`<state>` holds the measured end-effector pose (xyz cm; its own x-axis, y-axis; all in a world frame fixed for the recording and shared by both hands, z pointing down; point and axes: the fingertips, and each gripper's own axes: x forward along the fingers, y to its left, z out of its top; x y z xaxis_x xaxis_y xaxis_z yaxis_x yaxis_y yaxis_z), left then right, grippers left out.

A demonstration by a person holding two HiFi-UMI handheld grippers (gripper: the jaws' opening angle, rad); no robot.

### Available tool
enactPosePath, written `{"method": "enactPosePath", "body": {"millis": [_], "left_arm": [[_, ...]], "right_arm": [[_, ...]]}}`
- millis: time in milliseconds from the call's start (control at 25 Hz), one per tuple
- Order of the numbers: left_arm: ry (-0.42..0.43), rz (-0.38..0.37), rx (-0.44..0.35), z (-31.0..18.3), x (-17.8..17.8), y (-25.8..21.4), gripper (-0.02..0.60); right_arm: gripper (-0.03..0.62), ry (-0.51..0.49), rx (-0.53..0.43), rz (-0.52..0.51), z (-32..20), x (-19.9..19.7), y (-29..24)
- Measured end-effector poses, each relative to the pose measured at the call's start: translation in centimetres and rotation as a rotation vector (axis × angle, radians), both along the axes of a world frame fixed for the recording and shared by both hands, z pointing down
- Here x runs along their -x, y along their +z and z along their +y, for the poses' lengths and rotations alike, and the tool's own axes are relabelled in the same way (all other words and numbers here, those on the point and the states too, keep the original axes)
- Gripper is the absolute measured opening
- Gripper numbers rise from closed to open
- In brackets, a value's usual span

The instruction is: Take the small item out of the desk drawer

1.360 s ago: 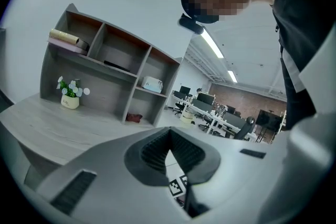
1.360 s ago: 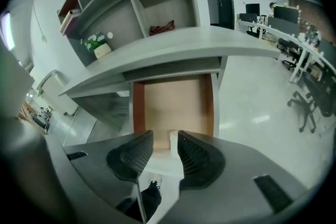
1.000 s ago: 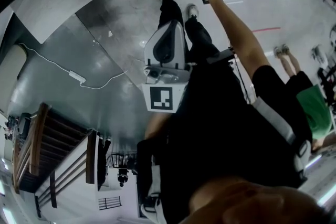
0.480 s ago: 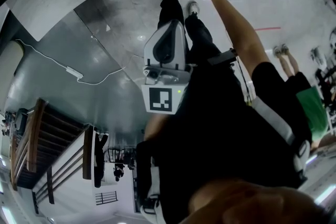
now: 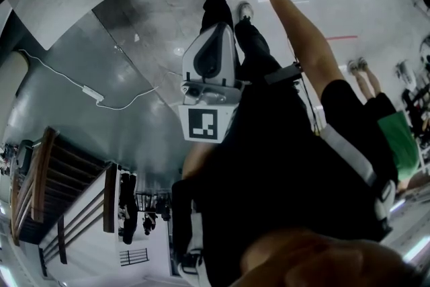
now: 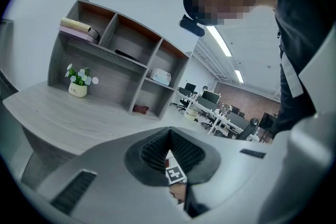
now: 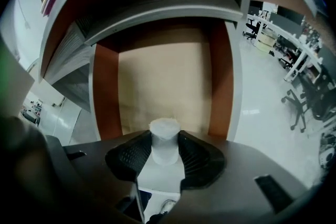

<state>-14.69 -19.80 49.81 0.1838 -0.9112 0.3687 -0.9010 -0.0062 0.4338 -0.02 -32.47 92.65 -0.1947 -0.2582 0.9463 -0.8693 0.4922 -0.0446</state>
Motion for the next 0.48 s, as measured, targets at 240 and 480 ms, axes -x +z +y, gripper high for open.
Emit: {"method": "enactPosePath", "body": {"millis": [240,480], "left_arm": [[0.012,-0.013,-0.033,0.8,-1.4,-1.6,-0.002],[0.014,-0.026,-0.081,2.4,-3.5,-3.7,-0.002]], "right_arm": [[0.160,-0.001,-0.044,-0.041,0.3,-0.4,-3.5],[0.158,-0.019,-0.094,-0.125,1.1,-0.4,-7.6]]}}
